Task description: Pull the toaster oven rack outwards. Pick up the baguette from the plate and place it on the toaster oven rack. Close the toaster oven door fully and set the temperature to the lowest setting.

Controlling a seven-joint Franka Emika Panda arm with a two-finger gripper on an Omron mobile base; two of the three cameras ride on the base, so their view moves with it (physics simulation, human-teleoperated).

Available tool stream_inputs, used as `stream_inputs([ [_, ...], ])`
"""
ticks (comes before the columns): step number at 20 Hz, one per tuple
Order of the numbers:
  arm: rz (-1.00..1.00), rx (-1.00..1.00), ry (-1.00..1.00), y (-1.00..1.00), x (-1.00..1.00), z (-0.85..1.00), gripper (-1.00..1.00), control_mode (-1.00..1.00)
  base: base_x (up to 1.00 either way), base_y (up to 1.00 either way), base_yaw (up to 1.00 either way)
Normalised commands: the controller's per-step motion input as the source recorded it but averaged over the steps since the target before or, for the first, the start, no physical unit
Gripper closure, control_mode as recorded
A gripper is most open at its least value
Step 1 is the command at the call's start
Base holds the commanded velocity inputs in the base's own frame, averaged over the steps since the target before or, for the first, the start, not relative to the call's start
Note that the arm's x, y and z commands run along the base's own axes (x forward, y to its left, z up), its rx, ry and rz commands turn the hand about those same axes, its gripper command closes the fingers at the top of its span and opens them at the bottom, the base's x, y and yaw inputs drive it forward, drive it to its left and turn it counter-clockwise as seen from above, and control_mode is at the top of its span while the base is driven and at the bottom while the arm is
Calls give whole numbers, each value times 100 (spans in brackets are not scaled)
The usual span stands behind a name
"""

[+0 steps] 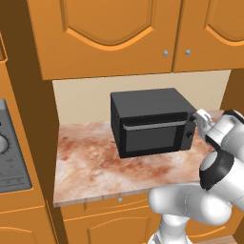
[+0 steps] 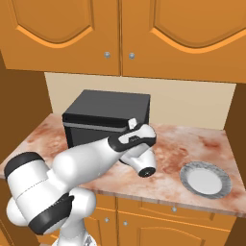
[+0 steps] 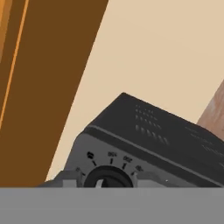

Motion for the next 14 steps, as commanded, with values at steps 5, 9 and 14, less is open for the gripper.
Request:
stream_inputs([
  [5,-3,-26,-10,23,0,-26,100,-100,0,0,0],
  [9,0,-25,-2,8,0,-16,100,-100,0,0,0],
  [14,0,-22,0,0,0,-6,100,-100,0,0,0],
])
